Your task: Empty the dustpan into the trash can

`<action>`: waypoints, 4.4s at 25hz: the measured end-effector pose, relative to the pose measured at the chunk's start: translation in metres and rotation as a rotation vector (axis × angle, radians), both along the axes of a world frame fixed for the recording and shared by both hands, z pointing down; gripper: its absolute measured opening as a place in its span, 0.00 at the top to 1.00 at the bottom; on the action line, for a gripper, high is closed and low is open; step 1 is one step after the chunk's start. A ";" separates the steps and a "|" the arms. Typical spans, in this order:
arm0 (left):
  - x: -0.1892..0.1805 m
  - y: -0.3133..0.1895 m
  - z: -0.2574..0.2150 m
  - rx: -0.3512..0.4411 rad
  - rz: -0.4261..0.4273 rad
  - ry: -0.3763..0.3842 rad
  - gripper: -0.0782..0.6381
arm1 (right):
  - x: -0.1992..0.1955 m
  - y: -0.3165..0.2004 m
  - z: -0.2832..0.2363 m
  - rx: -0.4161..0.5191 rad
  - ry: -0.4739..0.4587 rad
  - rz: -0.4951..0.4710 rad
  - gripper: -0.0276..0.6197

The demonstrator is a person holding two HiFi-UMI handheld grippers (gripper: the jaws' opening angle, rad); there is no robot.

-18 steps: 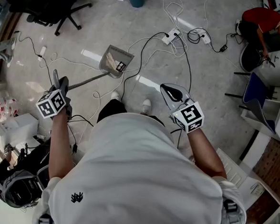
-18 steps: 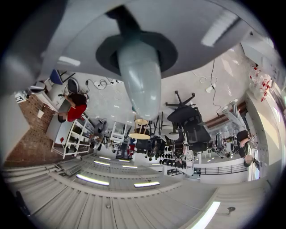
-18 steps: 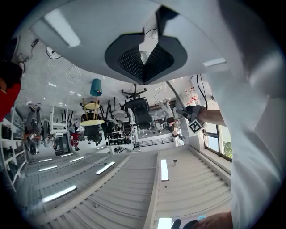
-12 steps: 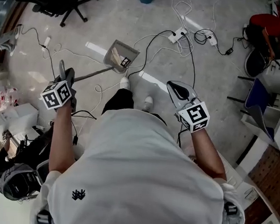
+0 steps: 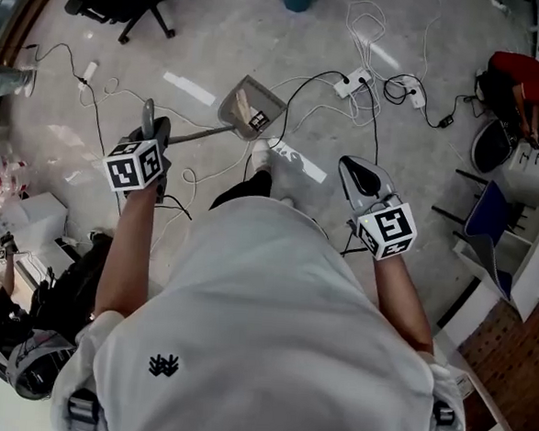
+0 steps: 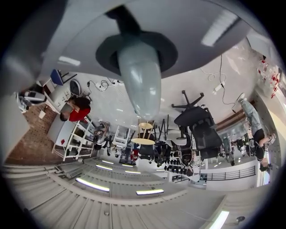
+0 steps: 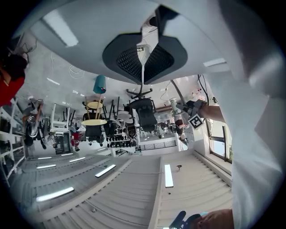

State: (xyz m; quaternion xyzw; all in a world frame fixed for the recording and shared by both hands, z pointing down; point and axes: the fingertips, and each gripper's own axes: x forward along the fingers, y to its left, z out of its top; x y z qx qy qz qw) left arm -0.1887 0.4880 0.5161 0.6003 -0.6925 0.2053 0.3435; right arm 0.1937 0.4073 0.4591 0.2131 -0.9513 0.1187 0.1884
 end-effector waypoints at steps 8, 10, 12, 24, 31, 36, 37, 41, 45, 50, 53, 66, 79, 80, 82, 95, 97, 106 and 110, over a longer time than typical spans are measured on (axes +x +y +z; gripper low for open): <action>-0.045 -0.084 0.020 0.006 0.109 0.045 0.81 | -0.092 -0.072 -0.009 0.023 0.064 -0.007 0.91; -0.051 -0.105 0.017 0.015 0.126 0.045 0.81 | -0.105 -0.086 -0.011 0.021 0.069 -0.005 0.91; -0.050 -0.125 0.012 0.021 0.141 0.041 0.81 | -0.109 -0.098 -0.016 0.015 0.064 0.002 0.91; -0.050 -0.235 0.005 0.032 0.115 0.018 0.81 | -0.119 -0.207 -0.007 -0.003 0.045 -0.063 0.91; -0.050 -0.312 -0.017 0.006 0.055 -0.023 0.81 | -0.110 -0.316 -0.009 -0.009 0.023 -0.138 0.91; -0.052 -0.372 -0.038 0.010 0.006 -0.053 0.81 | -0.082 -0.385 -0.006 -0.035 0.011 -0.156 0.91; -0.053 -0.382 -0.041 0.012 -0.004 -0.058 0.81 | -0.077 -0.397 -0.003 -0.042 0.008 -0.159 0.91; -0.059 -0.429 -0.049 0.025 -0.050 -0.067 0.81 | -0.057 -0.442 0.010 -0.062 0.009 -0.153 0.91; -0.072 -0.466 -0.059 0.041 -0.072 -0.065 0.81 | -0.050 -0.463 0.010 -0.070 0.007 -0.123 0.91; -0.090 -0.513 -0.071 0.058 -0.037 -0.096 0.81 | -0.051 -0.483 0.007 -0.075 -0.001 -0.071 0.91; -0.102 -0.549 -0.071 0.057 0.008 -0.122 0.81 | -0.050 -0.502 0.007 -0.068 0.004 -0.018 0.91; -0.152 -0.694 -0.068 0.070 0.200 -0.192 0.81 | -0.068 -0.542 -0.002 -0.066 0.020 0.194 0.91; -0.169 -0.780 -0.041 0.064 0.369 -0.245 0.81 | -0.083 -0.562 -0.004 -0.072 0.056 0.349 0.91; -0.170 -0.785 -0.040 0.064 0.381 -0.246 0.81 | -0.086 -0.564 -0.005 -0.072 0.056 0.358 0.91; -0.173 -0.794 -0.037 0.064 0.406 -0.251 0.81 | -0.093 -0.566 -0.008 -0.068 0.060 0.373 0.91; -0.154 -0.828 -0.016 0.064 0.639 -0.362 0.81 | -0.118 -0.561 -0.006 -0.077 0.080 0.489 0.91; -0.147 -0.830 -0.013 0.069 0.670 -0.376 0.81 | -0.118 -0.560 -0.008 -0.076 0.081 0.503 0.91; -0.125 -0.833 0.004 0.097 0.781 -0.454 0.81 | -0.121 -0.558 -0.009 -0.074 0.096 0.536 0.91; -0.108 -0.826 0.012 0.106 0.854 -0.497 0.81 | -0.121 -0.555 -0.008 -0.080 0.099 0.541 0.91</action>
